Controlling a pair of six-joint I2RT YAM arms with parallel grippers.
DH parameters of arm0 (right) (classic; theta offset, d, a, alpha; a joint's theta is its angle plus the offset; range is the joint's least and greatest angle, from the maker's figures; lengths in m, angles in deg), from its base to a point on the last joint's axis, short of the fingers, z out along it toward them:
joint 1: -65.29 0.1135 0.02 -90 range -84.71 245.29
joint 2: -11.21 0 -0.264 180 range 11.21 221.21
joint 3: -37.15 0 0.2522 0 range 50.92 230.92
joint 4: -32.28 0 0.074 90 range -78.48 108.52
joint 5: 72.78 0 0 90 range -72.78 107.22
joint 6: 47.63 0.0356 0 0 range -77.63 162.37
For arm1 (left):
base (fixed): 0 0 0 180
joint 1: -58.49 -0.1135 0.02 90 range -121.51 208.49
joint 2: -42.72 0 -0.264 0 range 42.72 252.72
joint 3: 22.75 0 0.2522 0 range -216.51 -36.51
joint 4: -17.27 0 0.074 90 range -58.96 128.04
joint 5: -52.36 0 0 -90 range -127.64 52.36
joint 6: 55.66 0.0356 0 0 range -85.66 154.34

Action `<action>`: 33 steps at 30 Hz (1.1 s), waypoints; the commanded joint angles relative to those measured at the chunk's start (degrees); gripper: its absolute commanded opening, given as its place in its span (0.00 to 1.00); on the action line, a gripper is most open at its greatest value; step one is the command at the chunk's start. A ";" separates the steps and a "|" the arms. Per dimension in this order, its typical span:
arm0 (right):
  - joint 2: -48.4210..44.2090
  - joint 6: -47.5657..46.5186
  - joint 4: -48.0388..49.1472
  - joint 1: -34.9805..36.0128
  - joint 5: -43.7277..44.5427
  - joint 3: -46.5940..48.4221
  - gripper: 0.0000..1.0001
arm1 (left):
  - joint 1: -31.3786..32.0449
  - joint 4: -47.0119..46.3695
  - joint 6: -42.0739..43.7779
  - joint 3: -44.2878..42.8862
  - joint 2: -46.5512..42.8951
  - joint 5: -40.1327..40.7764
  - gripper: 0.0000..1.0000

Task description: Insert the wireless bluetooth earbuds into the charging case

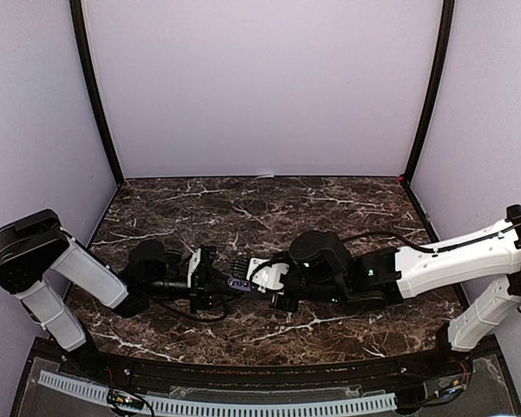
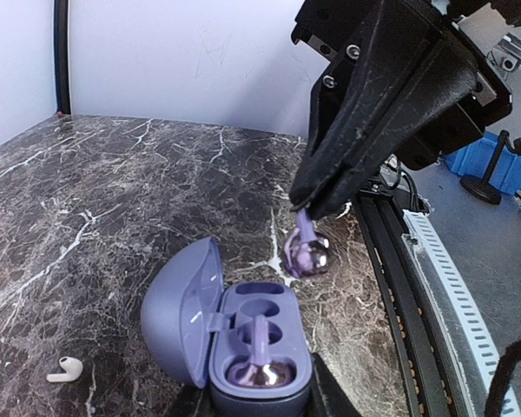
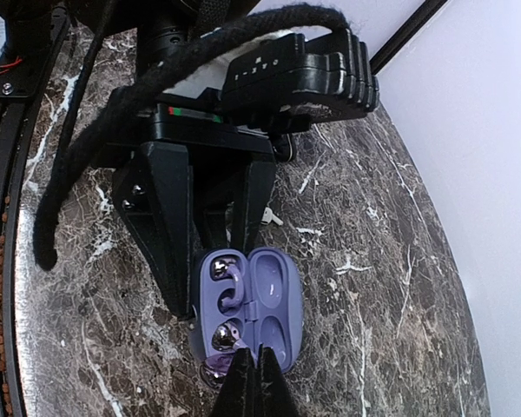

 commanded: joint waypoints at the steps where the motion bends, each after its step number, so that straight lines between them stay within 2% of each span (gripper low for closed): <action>1: 0.46 -1.24 2.15 0.55 2.42 0.91 0.00 | 0.16 -1.37 -0.13 -0.05 -1.06 -2.56 0.13; 33: 3.97 -3.23 0.20 2.55 4.66 1.49 0.00 | 0.16 -4.26 -1.05 0.45 -0.31 -4.64 0.12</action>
